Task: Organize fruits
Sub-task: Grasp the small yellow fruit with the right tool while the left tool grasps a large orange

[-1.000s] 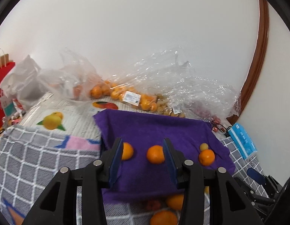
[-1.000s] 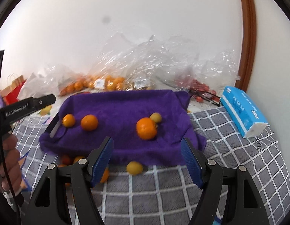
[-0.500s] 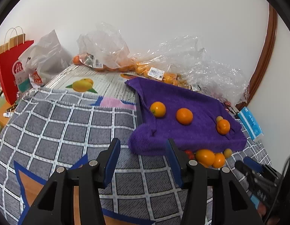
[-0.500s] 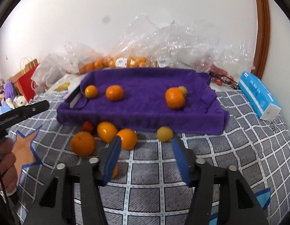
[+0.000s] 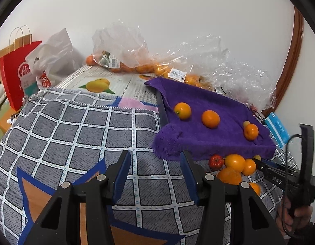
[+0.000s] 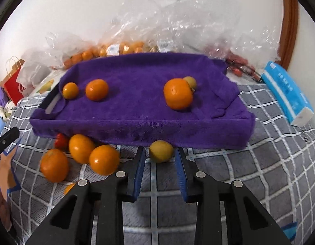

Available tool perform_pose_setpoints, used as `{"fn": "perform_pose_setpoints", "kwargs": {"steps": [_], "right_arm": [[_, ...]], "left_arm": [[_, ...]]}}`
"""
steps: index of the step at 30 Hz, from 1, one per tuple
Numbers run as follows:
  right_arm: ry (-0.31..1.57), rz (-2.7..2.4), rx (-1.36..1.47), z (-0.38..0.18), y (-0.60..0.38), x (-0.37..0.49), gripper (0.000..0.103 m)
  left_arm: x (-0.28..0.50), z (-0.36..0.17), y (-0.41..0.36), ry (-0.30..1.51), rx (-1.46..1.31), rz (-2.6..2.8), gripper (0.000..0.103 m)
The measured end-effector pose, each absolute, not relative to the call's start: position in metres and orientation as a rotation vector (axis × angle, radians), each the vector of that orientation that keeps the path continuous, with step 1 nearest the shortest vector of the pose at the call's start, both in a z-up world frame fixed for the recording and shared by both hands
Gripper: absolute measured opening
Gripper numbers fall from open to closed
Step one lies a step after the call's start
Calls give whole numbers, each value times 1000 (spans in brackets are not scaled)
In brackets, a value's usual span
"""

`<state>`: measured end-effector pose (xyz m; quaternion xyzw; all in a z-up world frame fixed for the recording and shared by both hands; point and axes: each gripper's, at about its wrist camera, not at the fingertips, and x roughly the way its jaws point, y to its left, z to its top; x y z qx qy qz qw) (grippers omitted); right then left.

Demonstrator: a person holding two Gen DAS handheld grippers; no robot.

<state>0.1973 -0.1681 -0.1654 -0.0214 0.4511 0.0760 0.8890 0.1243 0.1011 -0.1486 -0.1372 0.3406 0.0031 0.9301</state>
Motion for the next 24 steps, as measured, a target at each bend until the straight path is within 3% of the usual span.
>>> {"fn": "perform_pose_setpoints", "kwargs": {"steps": [1, 10, 24], "right_arm": [[946, 152, -44, -167, -169, 200, 26], [842, 154, -22, -152, -178, 183, 26], [817, 131, -20, -146, -197, 163, 26]], "left_arm": [[125, -149, 101, 700, -283, 5, 48], [126, -152, 89, 723, -281, -121, 48], [145, -158, 9, 904, -236, -278, 48]]}}
